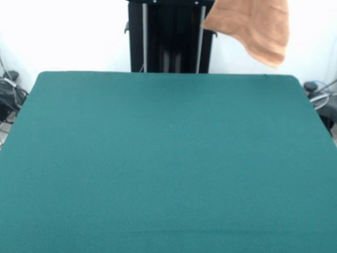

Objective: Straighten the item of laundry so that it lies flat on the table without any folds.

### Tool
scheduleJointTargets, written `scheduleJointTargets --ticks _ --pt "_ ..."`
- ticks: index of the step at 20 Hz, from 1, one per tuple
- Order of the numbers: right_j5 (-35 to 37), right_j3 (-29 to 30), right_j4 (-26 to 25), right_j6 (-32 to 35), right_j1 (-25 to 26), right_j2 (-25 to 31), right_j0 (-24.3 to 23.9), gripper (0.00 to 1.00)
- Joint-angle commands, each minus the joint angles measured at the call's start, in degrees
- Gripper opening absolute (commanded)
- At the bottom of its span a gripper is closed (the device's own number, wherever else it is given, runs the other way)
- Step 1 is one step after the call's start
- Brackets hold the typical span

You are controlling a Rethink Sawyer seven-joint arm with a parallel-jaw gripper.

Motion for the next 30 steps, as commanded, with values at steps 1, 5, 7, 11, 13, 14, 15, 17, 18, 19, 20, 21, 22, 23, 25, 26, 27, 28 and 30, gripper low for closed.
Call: scheduleJointTargets --ticks 1,5,7,11,13,14,15,17,18,19,20,21,22,23,25,26,27,28,30 --pt "8.8 17.7 -3.5 15.9 -17.7 -18.9 1.9 0.00" --pt "6.1 18.6 -3.6 14.7 -15.9 -18.4 1.0 0.00" --pt "2.8 19.4 -3.9 12.7 -13.5 -17.7 -0.6 0.00" --pt "-2.5 20.7 -4.3 9.7 -9.5 -16.4 -3.5 0.00" --pt "-5.7 21.3 -4.4 8.0 -6.9 -15.7 -4.8 0.00" --pt "-7.3 21.7 -4.4 7.2 -5.6 -15.5 -5.4 0.00" --pt "-8.7 21.9 -4.4 6.4 -4.6 -15.3 -5.8 0.00" --pt "-11.9 22.7 -4.7 4.8 -2.4 -14.9 -7.1 0.00" --pt "-13.3 23.0 -4.7 4.3 -1.4 -14.8 -7.5 0.00" --pt "-14.4 23.0 -4.9 3.9 -0.4 -15.0 -7.6 0.00" --pt "-15.6 23.0 -4.9 3.4 0.7 -15.3 -7.7 0.00" --pt "-16.6 23.0 -4.7 3.0 1.7 -15.3 -7.6 0.00" --pt "-17.7 23.0 -4.6 2.5 2.7 -15.5 -7.6 0.00" --pt "-18.7 23.0 -4.2 2.0 3.6 -15.7 -7.3 0.00" --pt "-20.4 23.0 -3.6 1.2 5.3 -15.9 -6.9 0.00" --pt "-21.4 23.0 -3.2 0.7 6.3 -15.9 -6.8 0.00" --pt "-22.6 23.0 -2.7 -0.1 7.5 -16.2 -6.5 0.00" --pt "-23.9 23.0 -2.2 -0.9 8.6 -16.6 -6.2 0.00" --pt "-25.3 23.0 -1.2 -1.5 10.1 -16.6 -5.7 0.00"
